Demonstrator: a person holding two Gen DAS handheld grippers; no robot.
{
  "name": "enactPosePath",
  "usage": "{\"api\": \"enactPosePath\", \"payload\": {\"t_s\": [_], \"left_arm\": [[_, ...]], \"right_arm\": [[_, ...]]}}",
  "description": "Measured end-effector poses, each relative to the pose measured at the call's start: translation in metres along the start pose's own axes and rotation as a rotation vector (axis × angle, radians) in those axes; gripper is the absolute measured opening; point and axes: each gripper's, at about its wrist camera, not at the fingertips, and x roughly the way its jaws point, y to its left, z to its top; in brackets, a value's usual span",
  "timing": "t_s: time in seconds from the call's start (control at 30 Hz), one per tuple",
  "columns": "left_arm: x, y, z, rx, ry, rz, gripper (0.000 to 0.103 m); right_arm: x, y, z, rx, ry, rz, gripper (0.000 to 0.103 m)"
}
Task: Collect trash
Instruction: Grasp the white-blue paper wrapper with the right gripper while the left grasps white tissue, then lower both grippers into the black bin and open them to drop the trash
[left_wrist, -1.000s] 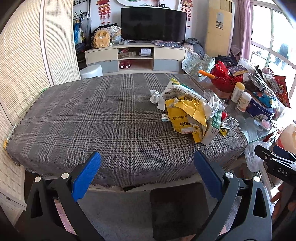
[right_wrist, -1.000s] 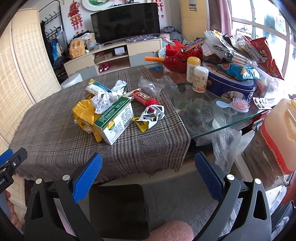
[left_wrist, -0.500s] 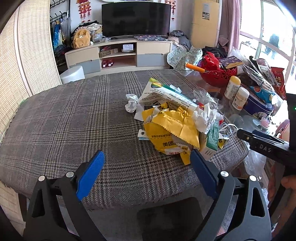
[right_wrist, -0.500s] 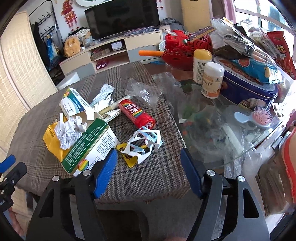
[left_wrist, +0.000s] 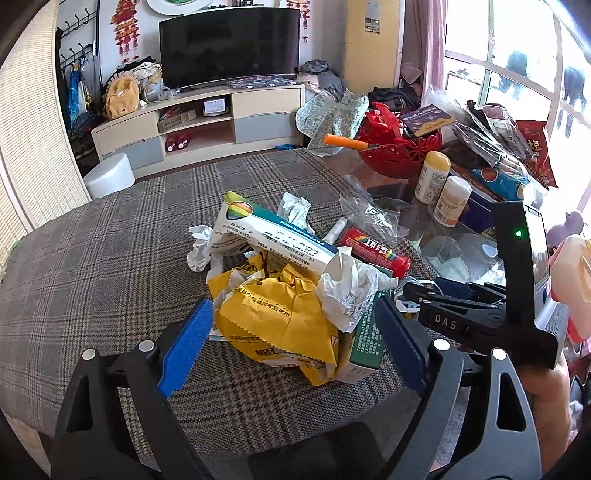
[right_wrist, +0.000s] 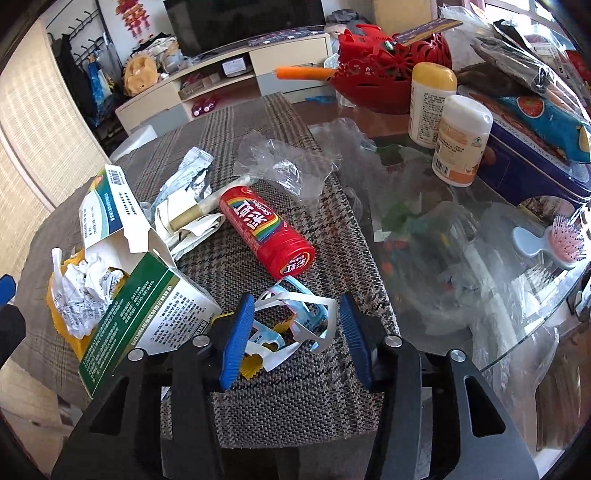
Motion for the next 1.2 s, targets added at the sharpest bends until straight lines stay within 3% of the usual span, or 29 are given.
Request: {"api": "enactPosePath", "payload": {"t_s": [0.2,0.27,0.43,0.53,0.6,0.67,0.87,1.07,1.2], "left_arm": [[0.018,-0.013,0.004,0.014,0.024,-0.048,0.079],[0.023,-0.018,0.008,0.019,0.024,-0.057,0.072],[0.036,-0.026,0.014,0.029,0.041,-0.077,0.055],[0.043,-0.031,0.015,0.041,0.050,-0.078,0.054],[0.046,-0.033,0.015,0.048,0.058,-0.080,0.047],[0.050,-0.034,0.015,0.054,0.068,-0.079,0.035],[0.052,-0.037,0.017,0.077,0.058,-0.072,0.020],[0.039,-0.036,0.021,0.088,0.019,-0.054,0.013],[0.007,-0.032,0.025,0.079,-0.037,-0.047,0.013]], "right_arm": [[0.000,0.002,0.001,-0.014,0.000,0.061,0.023],[-0.003,0.004,0.001,-0.019,-0.012,0.068,0.018],[-0.018,-0.005,0.001,-0.003,-0.042,0.101,0.018],[-0.027,-0.011,-0.001,-0.002,-0.047,0.111,0.018],[-0.031,-0.014,-0.003,-0.008,-0.047,0.112,0.018],[-0.035,-0.016,-0.006,-0.011,-0.049,0.111,0.018],[-0.037,-0.019,-0.014,-0.009,-0.043,0.108,0.018],[-0.046,-0.017,-0.018,-0.006,-0.064,0.108,0.018],[-0.063,-0.009,-0.019,-0.024,-0.094,0.108,0.018]]}}
